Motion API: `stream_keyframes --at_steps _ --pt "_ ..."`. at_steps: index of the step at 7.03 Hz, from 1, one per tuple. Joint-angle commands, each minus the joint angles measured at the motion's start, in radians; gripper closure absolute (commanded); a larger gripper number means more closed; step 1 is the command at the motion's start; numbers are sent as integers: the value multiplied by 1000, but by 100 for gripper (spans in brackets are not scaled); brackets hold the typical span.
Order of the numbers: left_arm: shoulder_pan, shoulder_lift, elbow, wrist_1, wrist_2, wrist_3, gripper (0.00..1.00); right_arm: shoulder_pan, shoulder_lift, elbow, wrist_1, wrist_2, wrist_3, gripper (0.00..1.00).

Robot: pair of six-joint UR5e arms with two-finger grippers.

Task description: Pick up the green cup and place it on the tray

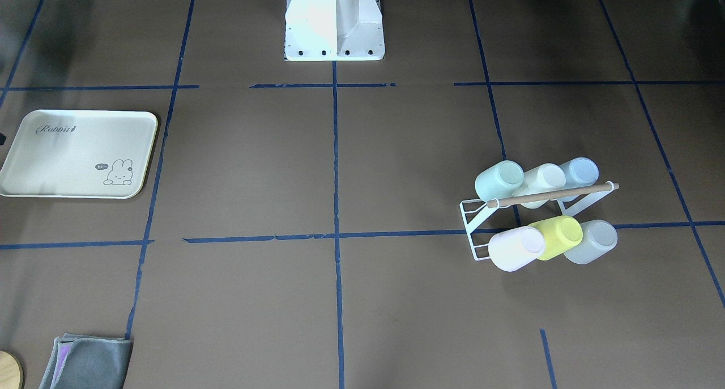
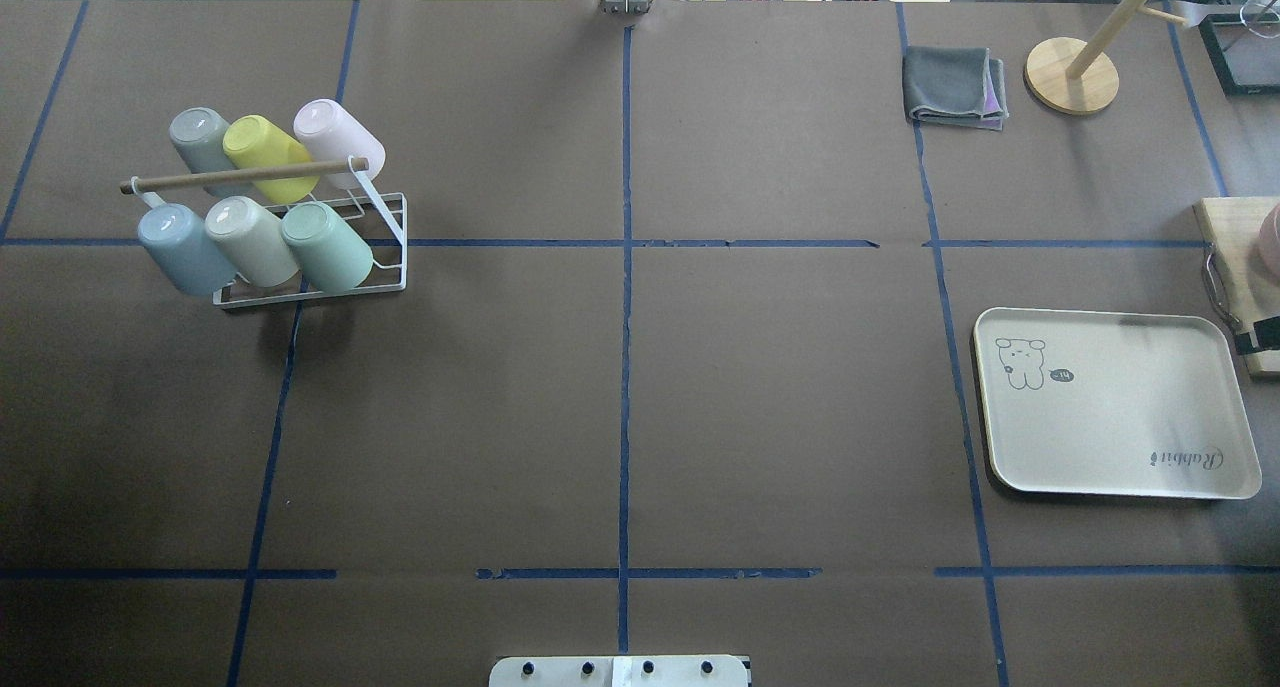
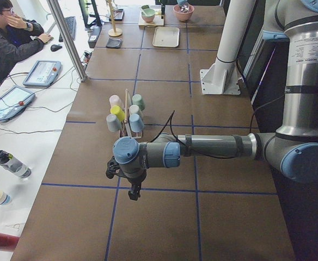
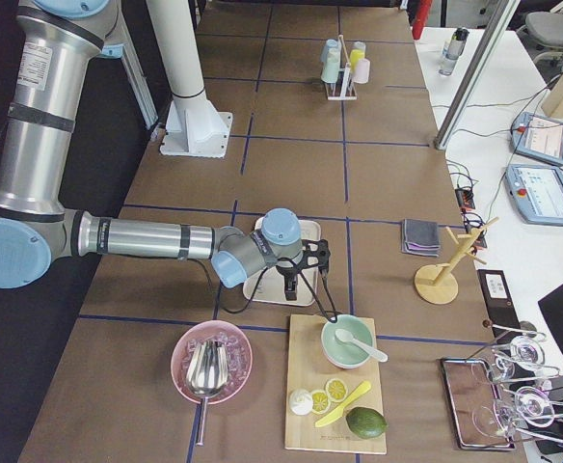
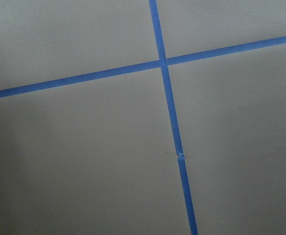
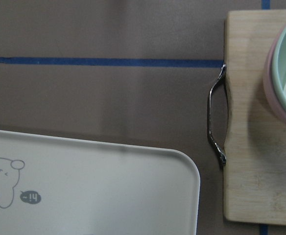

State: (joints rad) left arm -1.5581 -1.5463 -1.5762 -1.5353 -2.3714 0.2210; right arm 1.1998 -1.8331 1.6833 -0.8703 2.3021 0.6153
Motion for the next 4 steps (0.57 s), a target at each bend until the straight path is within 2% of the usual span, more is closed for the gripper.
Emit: stream_keyframes --at_steps 1,4 --pt "1 0 2 0 0 0 0 -28 -9 -86 128 -10 41 6" --pt "1 0 2 0 0 1 0 -89 -9 -112 132 -46 41 17"
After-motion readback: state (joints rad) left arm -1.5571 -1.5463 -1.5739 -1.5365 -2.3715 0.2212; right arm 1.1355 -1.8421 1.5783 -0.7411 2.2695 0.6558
